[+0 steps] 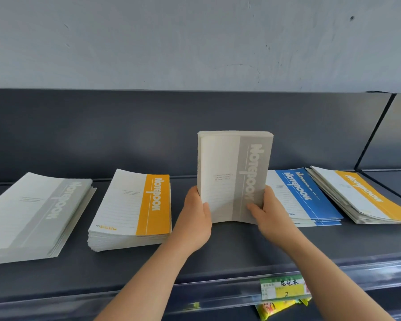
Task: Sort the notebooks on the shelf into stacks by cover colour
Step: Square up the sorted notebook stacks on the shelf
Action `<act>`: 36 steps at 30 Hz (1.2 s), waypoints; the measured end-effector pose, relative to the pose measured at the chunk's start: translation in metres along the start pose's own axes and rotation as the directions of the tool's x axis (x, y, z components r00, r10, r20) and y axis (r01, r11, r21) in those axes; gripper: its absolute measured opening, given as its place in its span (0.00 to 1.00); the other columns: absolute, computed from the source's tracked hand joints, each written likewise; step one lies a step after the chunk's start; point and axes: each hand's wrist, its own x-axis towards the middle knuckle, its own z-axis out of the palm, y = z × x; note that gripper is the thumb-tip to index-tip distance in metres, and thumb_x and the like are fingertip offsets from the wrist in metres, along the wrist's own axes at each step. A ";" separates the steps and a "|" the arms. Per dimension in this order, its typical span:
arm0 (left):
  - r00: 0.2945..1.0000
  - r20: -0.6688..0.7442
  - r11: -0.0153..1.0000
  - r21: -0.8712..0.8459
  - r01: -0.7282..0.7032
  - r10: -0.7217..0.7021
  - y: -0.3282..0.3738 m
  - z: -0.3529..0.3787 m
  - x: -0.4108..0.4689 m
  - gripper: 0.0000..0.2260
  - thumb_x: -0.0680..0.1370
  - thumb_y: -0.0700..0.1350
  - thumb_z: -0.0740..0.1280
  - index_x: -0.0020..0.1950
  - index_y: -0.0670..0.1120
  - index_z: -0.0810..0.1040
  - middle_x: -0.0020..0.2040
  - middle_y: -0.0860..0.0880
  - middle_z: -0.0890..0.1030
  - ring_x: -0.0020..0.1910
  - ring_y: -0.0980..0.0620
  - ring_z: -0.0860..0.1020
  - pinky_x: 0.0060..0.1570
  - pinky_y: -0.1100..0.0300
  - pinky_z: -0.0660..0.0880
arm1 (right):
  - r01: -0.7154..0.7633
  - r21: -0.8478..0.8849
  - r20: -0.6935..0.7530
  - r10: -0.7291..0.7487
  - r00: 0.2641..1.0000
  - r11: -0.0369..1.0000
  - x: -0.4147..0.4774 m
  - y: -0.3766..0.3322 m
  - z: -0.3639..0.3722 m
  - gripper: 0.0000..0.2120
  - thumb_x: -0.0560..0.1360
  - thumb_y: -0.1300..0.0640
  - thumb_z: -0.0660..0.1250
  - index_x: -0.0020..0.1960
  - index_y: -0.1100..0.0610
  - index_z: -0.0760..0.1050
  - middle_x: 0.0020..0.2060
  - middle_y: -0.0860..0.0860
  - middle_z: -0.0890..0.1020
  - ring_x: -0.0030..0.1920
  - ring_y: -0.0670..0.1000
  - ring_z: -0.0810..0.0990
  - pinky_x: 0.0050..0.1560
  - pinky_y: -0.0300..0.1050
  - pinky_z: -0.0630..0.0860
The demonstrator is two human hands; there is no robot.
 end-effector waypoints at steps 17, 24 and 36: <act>0.955 -0.006 0.926 0.242 0.290 -0.298 -0.006 0.001 0.020 0.18 0.82 0.52 0.53 0.62 0.41 0.72 0.58 0.43 0.77 0.49 0.48 0.76 0.41 0.59 0.73 | -0.217 -0.381 0.046 0.253 0.966 0.899 0.019 -0.007 0.015 0.05 0.76 0.59 0.57 0.49 0.59 0.69 0.42 0.53 0.74 0.41 0.52 0.73 0.36 0.42 0.69; 0.967 -0.112 0.880 0.402 0.253 -0.227 -0.011 0.008 0.020 0.19 0.82 0.53 0.53 0.64 0.41 0.72 0.61 0.42 0.72 0.56 0.48 0.72 0.47 0.60 0.69 | -0.092 -0.513 -0.006 0.103 0.995 0.853 0.011 -0.008 0.021 0.10 0.78 0.58 0.56 0.53 0.63 0.73 0.48 0.60 0.78 0.48 0.59 0.76 0.48 0.50 0.72; 0.963 -0.203 0.819 0.573 -0.032 0.179 0.046 0.003 0.004 0.25 0.81 0.58 0.53 0.73 0.46 0.61 0.71 0.48 0.67 0.69 0.49 0.66 0.66 0.57 0.66 | 0.115 -0.624 -0.106 -0.230 0.968 0.773 0.007 0.000 -0.038 0.16 0.79 0.51 0.57 0.61 0.61 0.71 0.62 0.55 0.74 0.63 0.56 0.69 0.63 0.46 0.65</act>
